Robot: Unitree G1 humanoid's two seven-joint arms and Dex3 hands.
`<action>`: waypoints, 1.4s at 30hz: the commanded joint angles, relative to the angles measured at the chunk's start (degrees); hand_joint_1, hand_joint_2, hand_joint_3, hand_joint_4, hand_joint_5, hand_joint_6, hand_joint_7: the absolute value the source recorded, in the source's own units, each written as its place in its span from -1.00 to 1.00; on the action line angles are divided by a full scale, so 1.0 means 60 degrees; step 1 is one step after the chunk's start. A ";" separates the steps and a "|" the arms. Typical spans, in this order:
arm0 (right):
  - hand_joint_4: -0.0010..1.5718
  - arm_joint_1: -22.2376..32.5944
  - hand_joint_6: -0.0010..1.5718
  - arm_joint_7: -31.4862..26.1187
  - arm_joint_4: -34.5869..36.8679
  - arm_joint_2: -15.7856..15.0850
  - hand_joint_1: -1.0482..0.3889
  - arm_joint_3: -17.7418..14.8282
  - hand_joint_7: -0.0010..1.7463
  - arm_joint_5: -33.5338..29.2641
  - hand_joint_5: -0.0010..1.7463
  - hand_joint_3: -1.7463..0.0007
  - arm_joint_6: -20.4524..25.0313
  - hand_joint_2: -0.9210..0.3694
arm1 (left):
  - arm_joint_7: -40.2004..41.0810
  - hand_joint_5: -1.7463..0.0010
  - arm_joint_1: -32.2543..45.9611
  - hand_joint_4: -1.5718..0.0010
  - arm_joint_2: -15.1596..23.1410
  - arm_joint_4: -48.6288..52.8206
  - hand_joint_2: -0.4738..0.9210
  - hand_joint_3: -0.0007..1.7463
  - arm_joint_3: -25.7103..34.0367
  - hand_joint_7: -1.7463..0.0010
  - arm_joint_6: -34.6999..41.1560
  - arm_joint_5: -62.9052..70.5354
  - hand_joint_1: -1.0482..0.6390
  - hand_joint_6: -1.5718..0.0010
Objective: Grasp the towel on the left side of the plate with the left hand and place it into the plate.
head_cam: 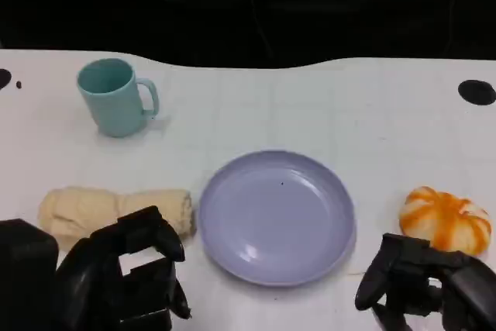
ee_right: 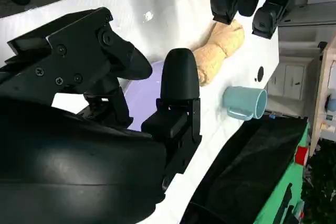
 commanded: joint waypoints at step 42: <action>-0.08 -0.0086 -0.17 -0.0184 -0.0112 -0.0024 0.38 0.0179 0.61 -0.0140 0.99 -0.21 0.0049 -0.49 | 0.1091 0.13 -0.0017 0.99 0.0744 0.3176 0.95 -0.98 -0.0101 0.77 -0.8625 0.6708 -0.20 0.78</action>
